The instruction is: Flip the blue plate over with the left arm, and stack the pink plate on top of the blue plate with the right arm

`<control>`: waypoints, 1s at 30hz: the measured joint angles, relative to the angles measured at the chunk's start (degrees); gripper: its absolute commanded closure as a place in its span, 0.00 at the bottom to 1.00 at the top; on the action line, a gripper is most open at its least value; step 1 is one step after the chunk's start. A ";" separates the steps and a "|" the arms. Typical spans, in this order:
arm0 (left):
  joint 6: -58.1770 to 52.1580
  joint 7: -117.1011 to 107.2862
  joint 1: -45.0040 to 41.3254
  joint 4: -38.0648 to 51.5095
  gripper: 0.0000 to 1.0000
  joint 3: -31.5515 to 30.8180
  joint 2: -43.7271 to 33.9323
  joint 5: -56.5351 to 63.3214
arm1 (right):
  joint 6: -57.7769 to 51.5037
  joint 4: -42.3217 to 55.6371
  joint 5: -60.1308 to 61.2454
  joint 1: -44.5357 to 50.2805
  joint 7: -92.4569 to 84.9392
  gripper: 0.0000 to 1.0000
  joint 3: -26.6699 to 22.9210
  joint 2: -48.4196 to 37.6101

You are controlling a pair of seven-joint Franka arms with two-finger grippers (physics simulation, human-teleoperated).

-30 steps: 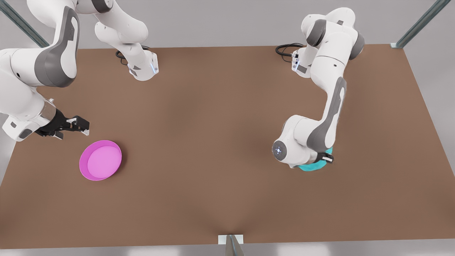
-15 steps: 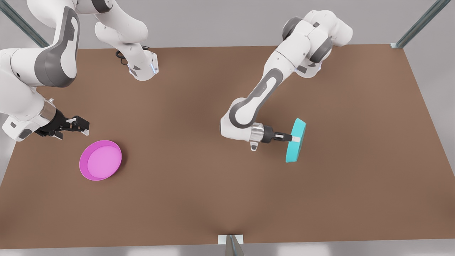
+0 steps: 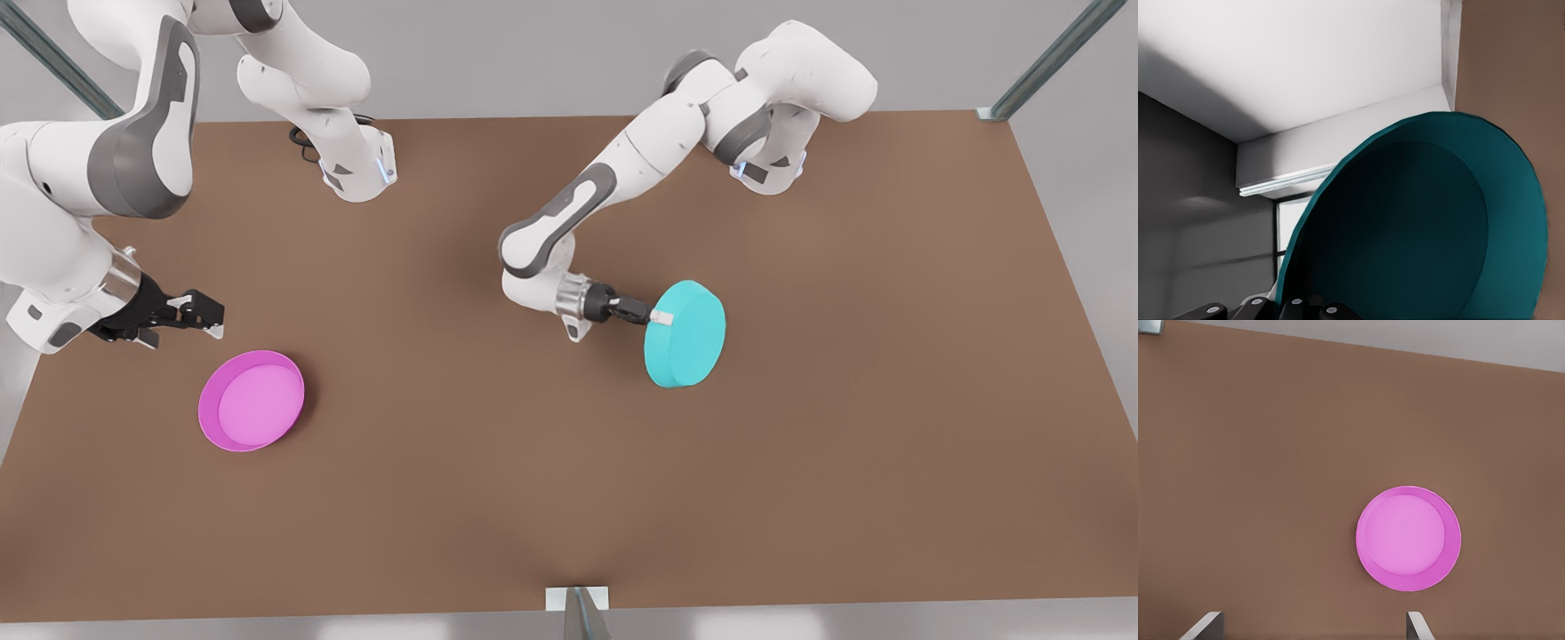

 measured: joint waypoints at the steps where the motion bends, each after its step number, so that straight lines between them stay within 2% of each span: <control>1: 0.09 0.00 -0.50 0.63 0.79 0.00 0.50 1.14 | 0.00 0.00 0.00 -0.01 0.00 0.00 0.00 0.00; 10: -0.67 0.09 -5.88 7.38 0.79 0.00 7.19 5.13 | -0.26 0.08 0.00 0.05 -0.10 0.00 0.18 -0.09; 19: -1.57 0.09 -9.19 9.02 0.79 1.93 10.15 5.44 | 0.00 0.17 -0.48 -0.83 -0.34 0.00 -0.65 -0.05; 26: -2.40 0.09 -10.82 9.02 0.79 2.03 11.81 5.43 | 0.67 2.33 -0.28 -7.37 0.01 0.00 -1.12 -0.04; 28: -2.45 0.09 -10.94 9.02 0.79 2.02 11.82 5.39 | 0.96 2.37 -3.50 -4.45 -0.07 0.00 -0.45 0.66; 30: -2.24 0.01 -10.91 9.02 0.79 2.02 11.77 5.37 | 0.47 2.45 -3.00 -6.18 -0.12 0.00 -0.62 0.69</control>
